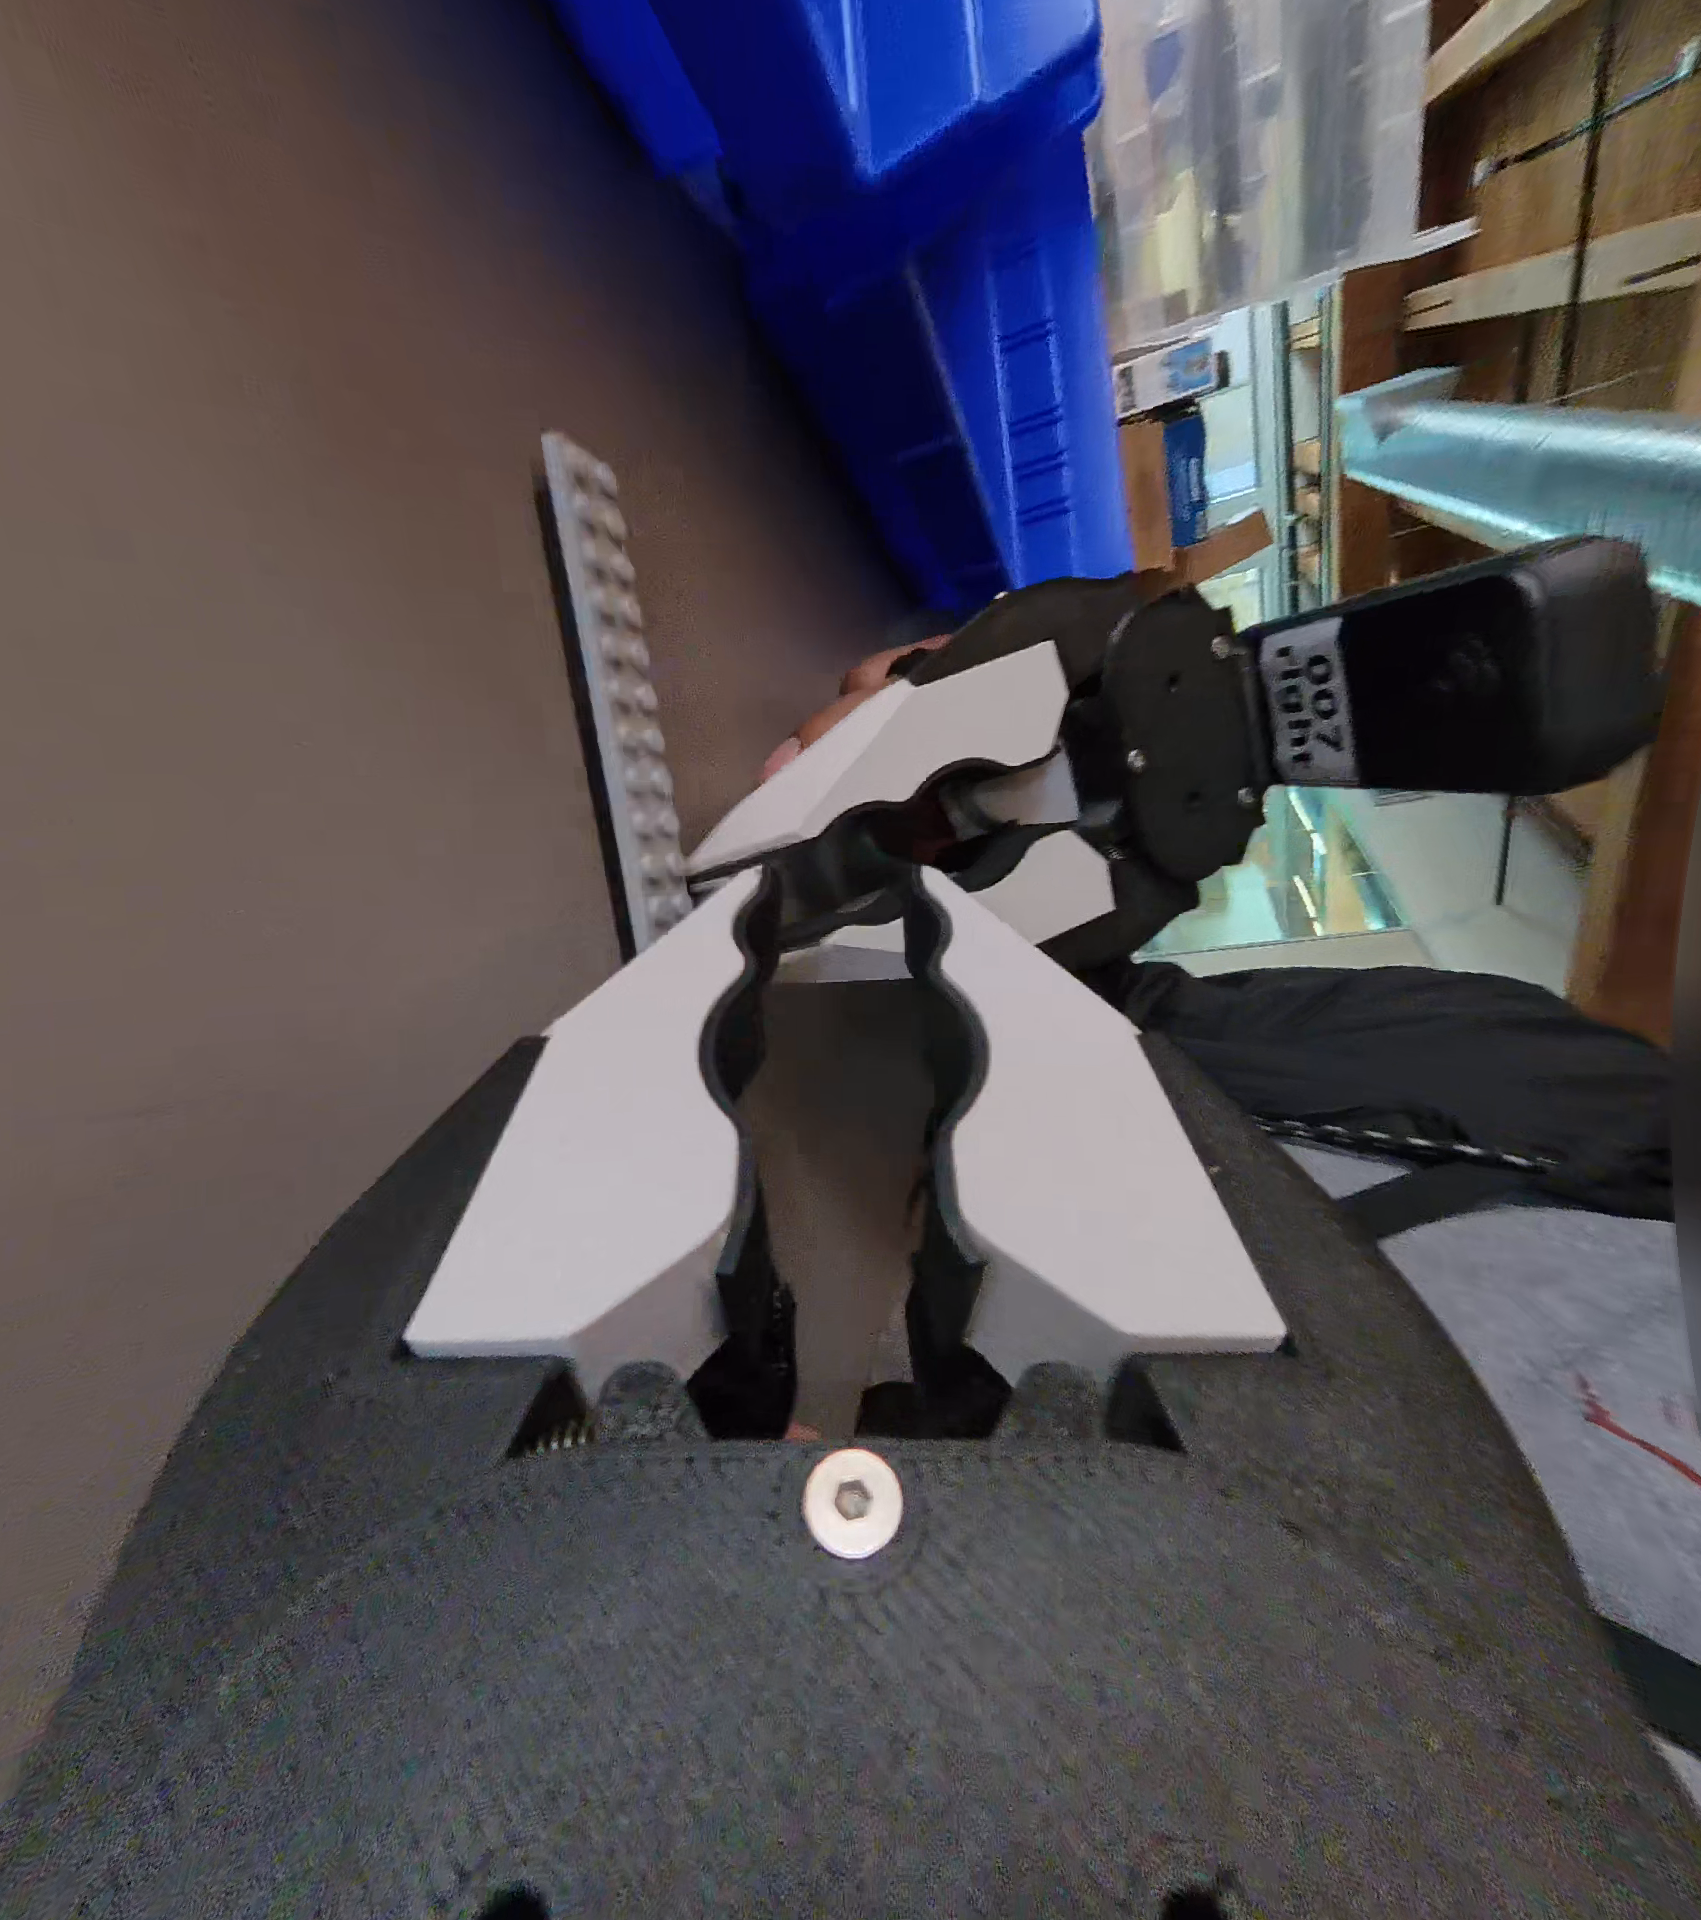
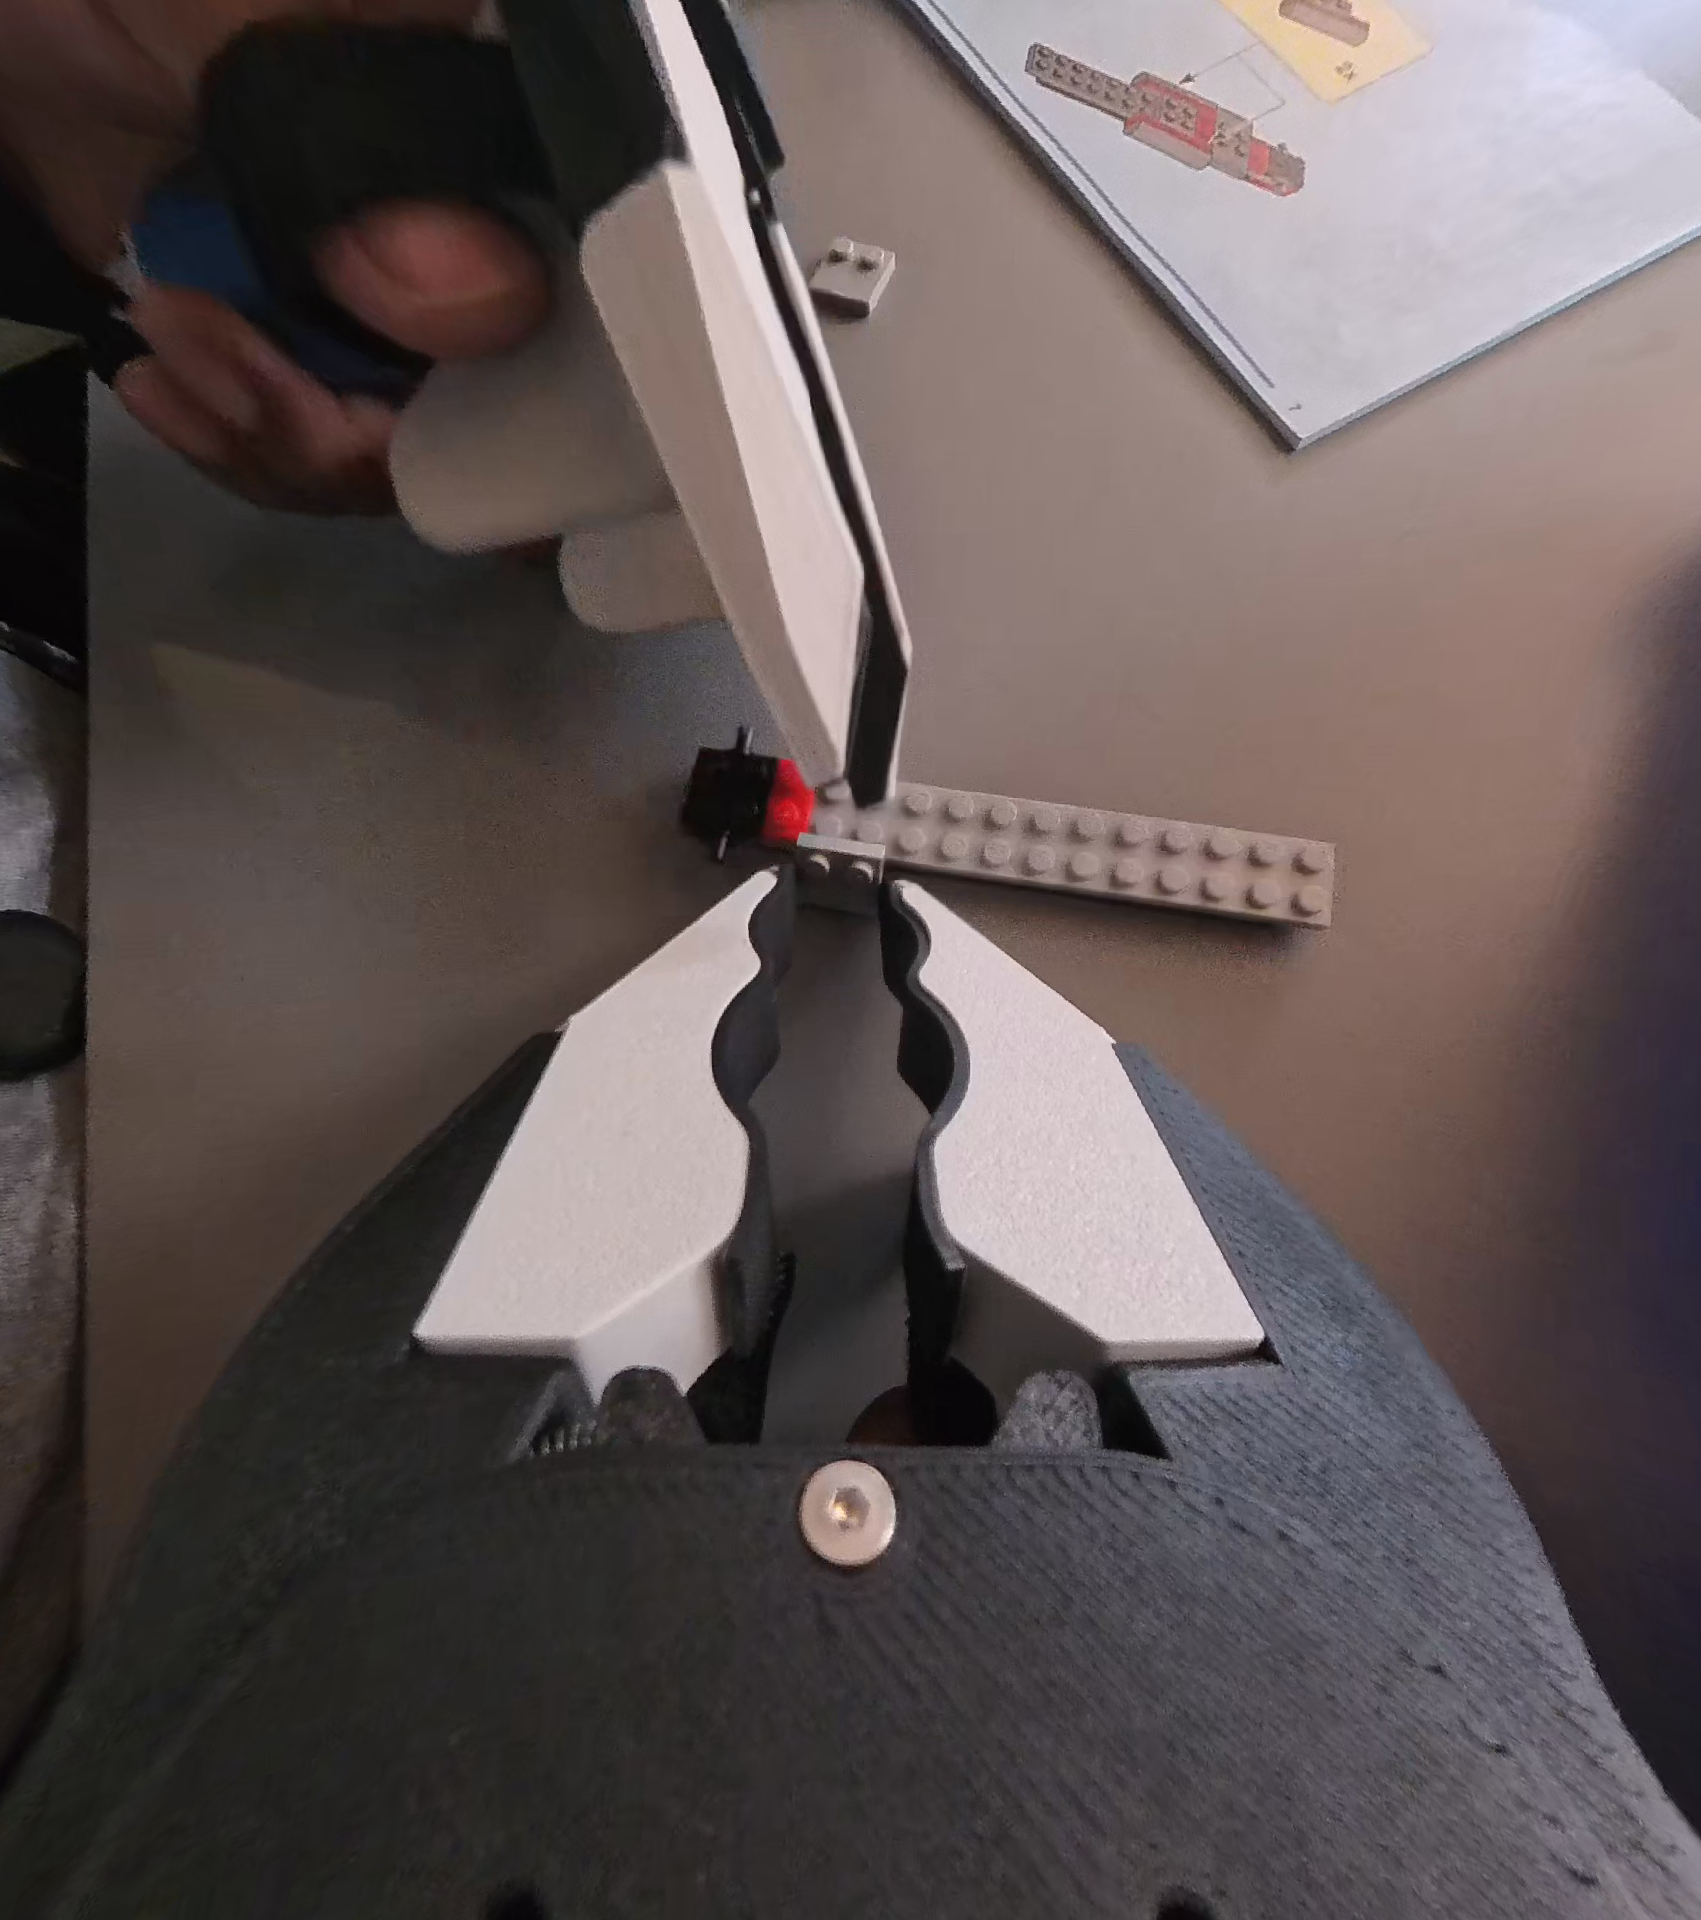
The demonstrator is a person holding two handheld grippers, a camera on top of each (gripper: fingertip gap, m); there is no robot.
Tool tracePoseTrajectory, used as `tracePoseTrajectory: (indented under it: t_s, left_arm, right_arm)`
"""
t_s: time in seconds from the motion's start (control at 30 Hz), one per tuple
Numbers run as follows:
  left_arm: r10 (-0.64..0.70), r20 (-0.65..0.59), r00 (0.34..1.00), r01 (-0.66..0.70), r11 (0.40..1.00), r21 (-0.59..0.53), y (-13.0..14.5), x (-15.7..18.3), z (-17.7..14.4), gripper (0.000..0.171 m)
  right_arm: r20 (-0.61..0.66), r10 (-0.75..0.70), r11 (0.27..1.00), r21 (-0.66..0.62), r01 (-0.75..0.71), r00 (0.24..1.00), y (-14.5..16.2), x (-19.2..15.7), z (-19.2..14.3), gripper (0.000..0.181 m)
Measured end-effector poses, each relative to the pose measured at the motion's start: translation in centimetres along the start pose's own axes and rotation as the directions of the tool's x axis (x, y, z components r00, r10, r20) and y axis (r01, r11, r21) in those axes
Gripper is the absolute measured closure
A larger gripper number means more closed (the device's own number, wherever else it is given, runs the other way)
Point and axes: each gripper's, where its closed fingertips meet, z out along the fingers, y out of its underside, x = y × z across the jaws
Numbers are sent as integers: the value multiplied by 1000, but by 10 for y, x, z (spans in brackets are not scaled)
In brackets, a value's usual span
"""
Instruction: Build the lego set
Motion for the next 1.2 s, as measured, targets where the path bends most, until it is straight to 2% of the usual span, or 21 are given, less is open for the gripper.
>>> tracePoseTrajectory:
  t_s: [0.1,0.2,0.37,0.57,0.83,1.1,1.2]
  left_arm:
    - [66,95,993,-62,997,-38,7,-11,6,148]
    - [103,127,987,-101,995,-22,1,-11,4,145]
    - [209,275,938,-213,977,-13,-7,-24,-8,137]
    - [245,243,939,-236,970,-63,4,-15,-2,142]
    - [285,229,931,-268,958,-105,8,-16,3,169]
    - [227,190,955,-215,973,-82,8,-22,2,170]
    - [212,185,960,-202,977,-72,7,-23,0,170]
  right_arm:
    - [-1,-6,1000,-1,6,1000,0,0,0,161]
    - [2,2,1000,7,-2,1000,-1,0,-1,161]
    - [0,-5,999,38,5,1000,-5,1,-3,161]
    - [-11,-18,999,49,19,1000,-8,1,-4,162]
    - [-18,-36,998,58,37,999,-9,0,-4,162]
    - [-21,-45,997,58,47,999,-10,3,-5,163]
    - [-48,-91,995,40,93,995,-5,11,-8,157]
